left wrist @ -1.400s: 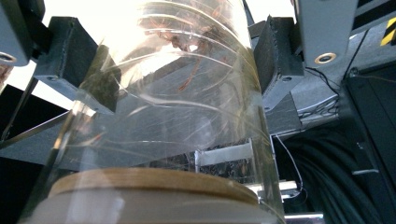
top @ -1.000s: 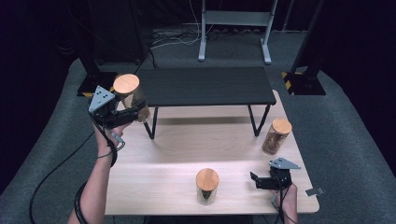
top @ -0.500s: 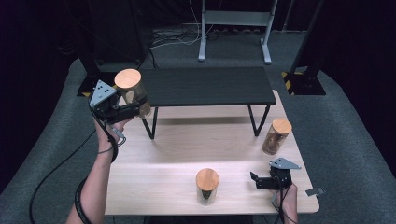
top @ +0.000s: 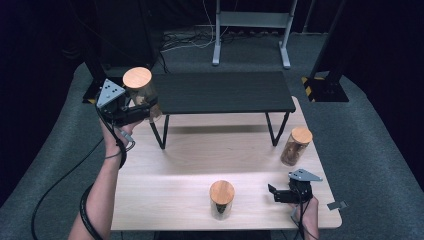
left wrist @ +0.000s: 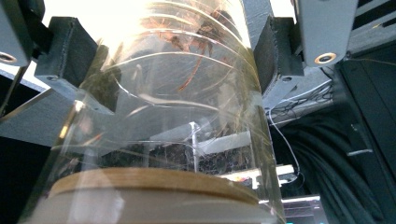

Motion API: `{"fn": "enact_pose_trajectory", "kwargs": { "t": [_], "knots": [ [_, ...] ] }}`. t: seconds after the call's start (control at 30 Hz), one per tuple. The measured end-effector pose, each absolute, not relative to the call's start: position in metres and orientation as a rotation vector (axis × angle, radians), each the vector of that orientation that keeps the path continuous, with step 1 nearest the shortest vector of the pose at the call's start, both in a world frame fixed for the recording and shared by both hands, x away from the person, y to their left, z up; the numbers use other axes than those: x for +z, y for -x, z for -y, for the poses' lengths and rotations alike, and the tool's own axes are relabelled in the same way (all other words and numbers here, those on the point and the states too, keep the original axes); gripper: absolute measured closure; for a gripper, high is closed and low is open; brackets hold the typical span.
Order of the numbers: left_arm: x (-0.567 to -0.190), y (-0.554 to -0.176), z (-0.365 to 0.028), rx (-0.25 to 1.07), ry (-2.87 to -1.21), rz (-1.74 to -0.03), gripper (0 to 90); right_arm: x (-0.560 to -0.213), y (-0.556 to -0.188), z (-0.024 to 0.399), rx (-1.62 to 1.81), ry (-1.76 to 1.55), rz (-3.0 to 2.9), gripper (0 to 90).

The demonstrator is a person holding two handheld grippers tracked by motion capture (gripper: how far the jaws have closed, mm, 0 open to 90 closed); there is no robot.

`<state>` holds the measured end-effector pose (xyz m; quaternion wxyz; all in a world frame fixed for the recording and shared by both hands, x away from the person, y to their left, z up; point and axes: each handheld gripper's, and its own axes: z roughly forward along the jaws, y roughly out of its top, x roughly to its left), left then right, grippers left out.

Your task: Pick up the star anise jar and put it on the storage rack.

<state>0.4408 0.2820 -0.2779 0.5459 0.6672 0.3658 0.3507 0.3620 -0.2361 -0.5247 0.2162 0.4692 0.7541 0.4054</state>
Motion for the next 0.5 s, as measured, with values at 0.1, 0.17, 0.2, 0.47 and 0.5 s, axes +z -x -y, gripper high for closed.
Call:
{"fn": "enact_pose_trajectory", "kwargs": {
  "t": [0.1, 0.17, 0.2, 0.47, 0.5],
  "knots": [
    [-0.277, -0.444, -0.282, 0.826, -1.581, -0.868, 24.6, -0.525, -0.362, 0.236, 1.123, -1.300, -2.093, 0.5],
    [-0.277, -0.446, -0.282, 0.830, -1.578, -0.872, 24.6, -0.525, -0.362, 0.236, 1.126, -1.299, -2.090, 0.5],
    [-0.277, -0.447, -0.282, 0.829, -1.576, -0.873, 24.6, -0.525, -0.362, 0.236, 1.126, -1.300, -2.089, 0.5],
    [-0.277, -0.455, -0.282, 0.827, -1.580, -0.888, 24.6, -0.525, -0.362, 0.236, 1.126, -1.299, -2.093, 0.5],
    [-0.277, -0.456, -0.282, 0.825, -1.581, -0.890, 24.5, -0.525, -0.362, 0.236, 1.126, -1.300, -2.091, 0.5]
  ]
}}
